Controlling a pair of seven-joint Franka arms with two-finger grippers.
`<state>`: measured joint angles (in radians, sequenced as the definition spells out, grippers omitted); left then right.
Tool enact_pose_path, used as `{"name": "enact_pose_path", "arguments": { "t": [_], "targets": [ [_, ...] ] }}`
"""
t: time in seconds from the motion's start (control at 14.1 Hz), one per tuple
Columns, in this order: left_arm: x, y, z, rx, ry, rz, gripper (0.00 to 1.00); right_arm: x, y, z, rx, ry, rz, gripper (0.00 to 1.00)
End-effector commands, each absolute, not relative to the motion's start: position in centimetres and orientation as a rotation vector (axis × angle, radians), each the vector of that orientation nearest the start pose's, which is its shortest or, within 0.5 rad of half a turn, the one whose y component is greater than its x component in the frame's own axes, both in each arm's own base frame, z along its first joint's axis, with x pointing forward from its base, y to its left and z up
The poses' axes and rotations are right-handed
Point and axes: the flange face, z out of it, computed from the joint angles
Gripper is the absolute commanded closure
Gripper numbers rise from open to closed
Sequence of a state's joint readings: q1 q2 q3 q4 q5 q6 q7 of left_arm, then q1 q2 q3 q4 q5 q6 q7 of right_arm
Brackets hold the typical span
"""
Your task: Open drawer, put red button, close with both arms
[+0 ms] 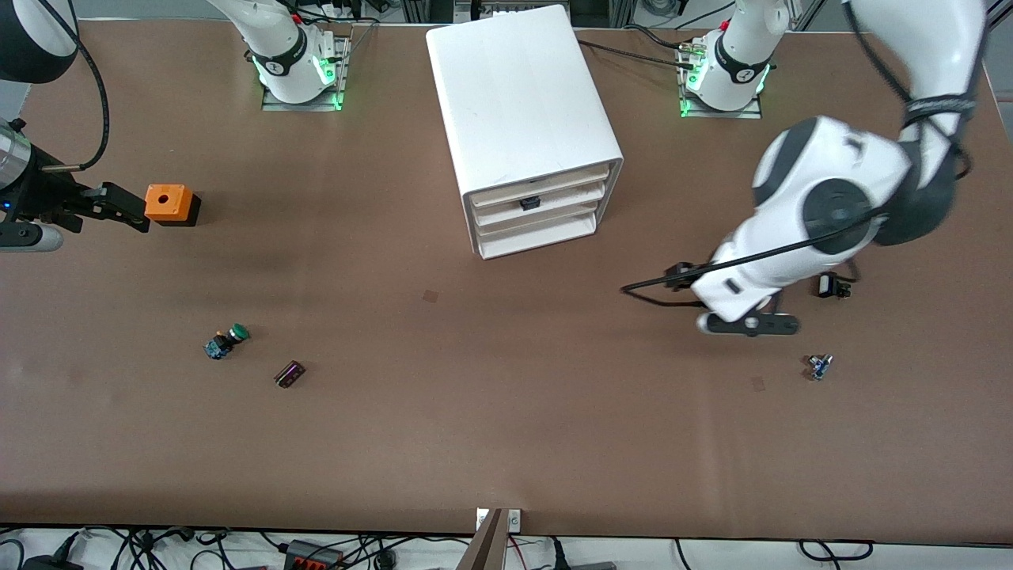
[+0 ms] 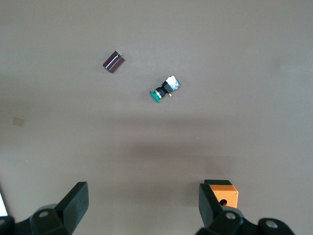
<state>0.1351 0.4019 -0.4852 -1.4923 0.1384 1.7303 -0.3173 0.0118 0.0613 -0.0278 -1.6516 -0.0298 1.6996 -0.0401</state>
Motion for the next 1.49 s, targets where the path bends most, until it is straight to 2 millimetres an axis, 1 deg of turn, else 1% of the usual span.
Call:
{"name": "enact_pose_path", "arguments": {
  "t": [0.0,0.07,0.14,0.21,0.28,0.36,0.43,0.5,0.57,0.64,0.78,0.92,1.0,1.07,1.21,1.35,1.42],
  "targets": [
    [61.9,-13.9,50.4,-3.1,0.221,0.214,0.0,56.6,-1.2,56.6,-3.174,-0.063,0.016,0.0],
    [61.1,-12.5,52.5,-3.081,0.289,0.201,0.0,56.9,-1.1,56.3,-3.175,-0.066,0.014,0.0],
    [60.8,-10.8,53.7,-3.083,0.315,0.186,0.0,57.2,-1.1,55.9,-3.175,-0.062,0.019,0.0],
    [60.0,-10.0,54.7,-3.117,0.349,0.182,0.0,57.2,-1.0,55.7,-3.174,-0.064,0.023,0.0],
    [59.0,-8.3,55.2,-3.128,0.353,0.185,0.0,57.3,-1.3,55.8,-3.173,-0.054,0.019,0.0],
    [57.9,-6.2,56.5,-3.124,0.374,0.161,0.0,57.2,-1.3,55.9,-3.173,-0.054,0.016,0.0],
    [56.8,-6.1,57.6,-3.116,0.421,0.141,0.0,57.2,-1.3,55.9,-3.173,-0.054,0.016,0.0],
    [55.3,-5.2,58.4,-3.122,0.392,0.13,0.0,57.2,-1.3,55.9,-3.172,-0.051,0.014,0.0],
    [53.9,-4.7,59.0,-3.155,0.365,0.122,0.0,57.2,-1.2,55.9,-3.169,-0.043,0.016,0.0],
    [53.2,-3.6,58.9,-3.175,0.329,0.128,0.0,57.2,-1.3,55.9,-3.168,-0.019,0.016,0.0],
    [53.4,-3.4,59.0,-3.178,0.289,0.1,0.0,57.1,-0.9,55.9,-3.168,-0.018,0.022,0.0],
    [54.0,-3.2,59.0,-3.188,0.113,0.026,0.0,57.0,-0.9,56.2,-3.169,-0.019,0.018,0.0],
    [54.1,-3.3,59.2,-3.19,0.066,0.015,0.0,56.8,-0.9,56.4,-3.169,-0.018,0.02,0.0],
    [54.1,-3.2,59.3,-3.187,0.069,0.012,0.0,56.6,-1.0,56.9,-3.169,-0.02,0.008,0.0],
    [54.1,-3.3,59.3,-3.178,0.089,0.021,0.0,56.2,-1.0,57.3,-3.172,-0.037,0.02,0.0],
    [54.6,-3.5,59.1,-3.179,0.073,0.024,0.0,55.8,-1.1,57.6,-3.171,-0.042,0.03,0.0],
    [54.7,-3.6,59.3,-3.178,0.078,0.021,0.0,55.7,-1.2,57.6,-3.171,-0.04,0.03,0.0]
  ]
}}
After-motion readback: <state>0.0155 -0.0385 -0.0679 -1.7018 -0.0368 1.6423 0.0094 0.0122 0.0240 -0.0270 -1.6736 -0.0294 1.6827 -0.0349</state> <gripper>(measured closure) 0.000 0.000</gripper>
